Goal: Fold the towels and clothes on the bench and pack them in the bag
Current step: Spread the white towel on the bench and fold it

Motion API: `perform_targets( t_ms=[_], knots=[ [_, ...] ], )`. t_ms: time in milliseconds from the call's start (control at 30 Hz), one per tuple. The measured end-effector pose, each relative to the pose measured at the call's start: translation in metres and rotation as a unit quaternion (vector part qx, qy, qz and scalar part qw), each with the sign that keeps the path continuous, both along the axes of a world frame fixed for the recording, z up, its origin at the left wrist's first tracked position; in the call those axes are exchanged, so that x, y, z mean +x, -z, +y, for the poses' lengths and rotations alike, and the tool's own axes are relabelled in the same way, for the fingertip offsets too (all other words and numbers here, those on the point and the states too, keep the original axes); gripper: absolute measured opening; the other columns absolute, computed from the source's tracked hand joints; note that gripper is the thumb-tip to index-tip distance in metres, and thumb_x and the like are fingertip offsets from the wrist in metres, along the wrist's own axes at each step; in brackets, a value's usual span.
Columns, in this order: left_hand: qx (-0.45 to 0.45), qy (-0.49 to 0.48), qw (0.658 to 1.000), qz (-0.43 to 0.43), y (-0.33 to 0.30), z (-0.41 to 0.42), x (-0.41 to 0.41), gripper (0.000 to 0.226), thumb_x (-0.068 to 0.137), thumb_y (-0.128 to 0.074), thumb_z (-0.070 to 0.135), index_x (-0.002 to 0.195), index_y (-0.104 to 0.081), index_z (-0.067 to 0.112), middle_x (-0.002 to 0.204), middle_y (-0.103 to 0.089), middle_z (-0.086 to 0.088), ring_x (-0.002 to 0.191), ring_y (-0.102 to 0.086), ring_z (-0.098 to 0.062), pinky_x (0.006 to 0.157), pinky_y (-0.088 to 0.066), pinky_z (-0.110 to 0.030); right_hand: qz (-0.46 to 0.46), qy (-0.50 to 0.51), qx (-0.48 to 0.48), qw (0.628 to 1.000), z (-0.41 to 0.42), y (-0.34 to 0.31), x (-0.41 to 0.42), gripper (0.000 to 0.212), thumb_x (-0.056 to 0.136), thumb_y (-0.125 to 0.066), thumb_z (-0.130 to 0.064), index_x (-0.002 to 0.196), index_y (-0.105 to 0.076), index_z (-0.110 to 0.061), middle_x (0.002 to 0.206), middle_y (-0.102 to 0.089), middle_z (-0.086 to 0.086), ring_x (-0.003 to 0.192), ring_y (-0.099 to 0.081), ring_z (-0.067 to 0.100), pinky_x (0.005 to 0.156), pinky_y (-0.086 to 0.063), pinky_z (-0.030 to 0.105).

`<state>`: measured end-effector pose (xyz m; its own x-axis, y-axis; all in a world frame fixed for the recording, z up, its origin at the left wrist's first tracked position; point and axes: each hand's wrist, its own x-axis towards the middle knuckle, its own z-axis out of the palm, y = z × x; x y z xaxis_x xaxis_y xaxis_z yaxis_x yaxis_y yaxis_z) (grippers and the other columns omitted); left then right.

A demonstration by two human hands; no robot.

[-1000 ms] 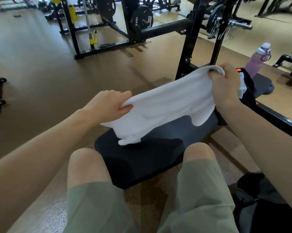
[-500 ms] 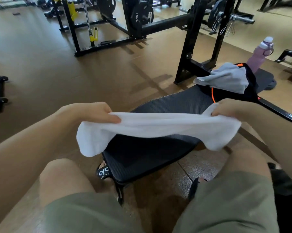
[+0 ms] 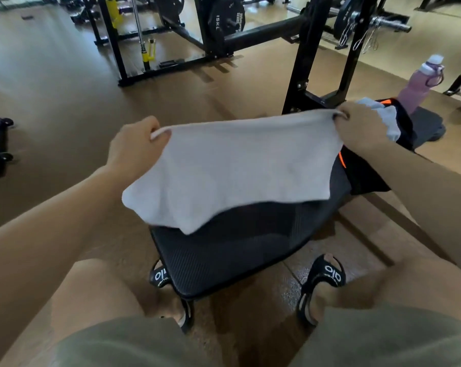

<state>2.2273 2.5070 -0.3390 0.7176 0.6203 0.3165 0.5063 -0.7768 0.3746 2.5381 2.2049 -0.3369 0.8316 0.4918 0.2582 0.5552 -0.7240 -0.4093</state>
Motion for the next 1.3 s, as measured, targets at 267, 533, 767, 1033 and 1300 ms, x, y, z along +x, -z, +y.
perform_targets(
  t_ms=[267,533,767,1033,1300],
  knots=[
    [0.081,0.081,0.992,0.058,0.028,-0.005,-0.011,0.014,0.100,-0.053,0.036,0.095,-0.051,0.023,0.079,-0.060,0.001,0.068,-0.059,-0.023,0.063,-0.054,-0.042,-0.057,-0.032,0.036,0.997,-0.005,0.021,0.007,0.027,0.095,-0.043,-0.011,0.106,-0.066,-0.002,0.099,-0.065,0.022,0.091,-0.061,0.039,0.075,-0.045,0.042],
    [0.051,0.280,0.890,0.357,0.160,-0.088,-0.038,0.022,0.104,-0.041,0.040,0.112,-0.049,0.021,0.106,-0.060,0.001,0.089,-0.063,-0.028,0.073,-0.047,-0.038,0.048,-0.060,-0.116,0.990,-0.070,0.178,0.014,0.027,0.087,-0.049,-0.002,0.098,-0.073,-0.006,0.112,-0.065,0.018,0.106,-0.061,0.041,0.094,-0.048,0.049],
    [0.026,0.308,0.867,0.390,0.182,-0.110,-0.061,0.024,0.103,-0.039,0.037,0.119,-0.046,0.021,0.110,-0.058,-0.002,0.089,-0.062,-0.029,0.075,-0.049,-0.041,-0.003,-0.054,-0.218,0.974,-0.093,0.205,0.011,0.030,0.082,-0.058,0.009,0.093,-0.058,-0.019,0.108,-0.051,0.009,0.093,-0.058,0.037,0.066,-0.049,0.042],
    [0.009,0.337,0.856,0.392,0.176,-0.126,-0.068,0.021,0.104,-0.039,0.039,0.116,-0.043,0.022,0.104,-0.055,-0.001,0.082,-0.058,-0.026,0.071,-0.044,-0.038,0.003,0.145,-0.134,0.980,-0.090,0.198,0.003,0.028,0.092,-0.050,0.000,0.118,-0.045,-0.008,0.098,-0.056,0.028,0.086,-0.059,0.048,0.064,-0.045,0.048],
    [-0.021,0.339,0.861,0.379,0.170,-0.132,-0.071,0.017,0.105,-0.038,0.039,0.113,-0.045,0.026,0.103,-0.057,0.003,0.078,-0.054,-0.019,0.072,-0.045,-0.036,0.086,0.128,-0.071,0.985,-0.088,0.191,-0.008,0.035,0.099,-0.043,-0.010,0.133,-0.049,-0.008,0.103,-0.062,0.026,0.082,-0.055,0.039,0.065,-0.042,0.039]
  ],
)
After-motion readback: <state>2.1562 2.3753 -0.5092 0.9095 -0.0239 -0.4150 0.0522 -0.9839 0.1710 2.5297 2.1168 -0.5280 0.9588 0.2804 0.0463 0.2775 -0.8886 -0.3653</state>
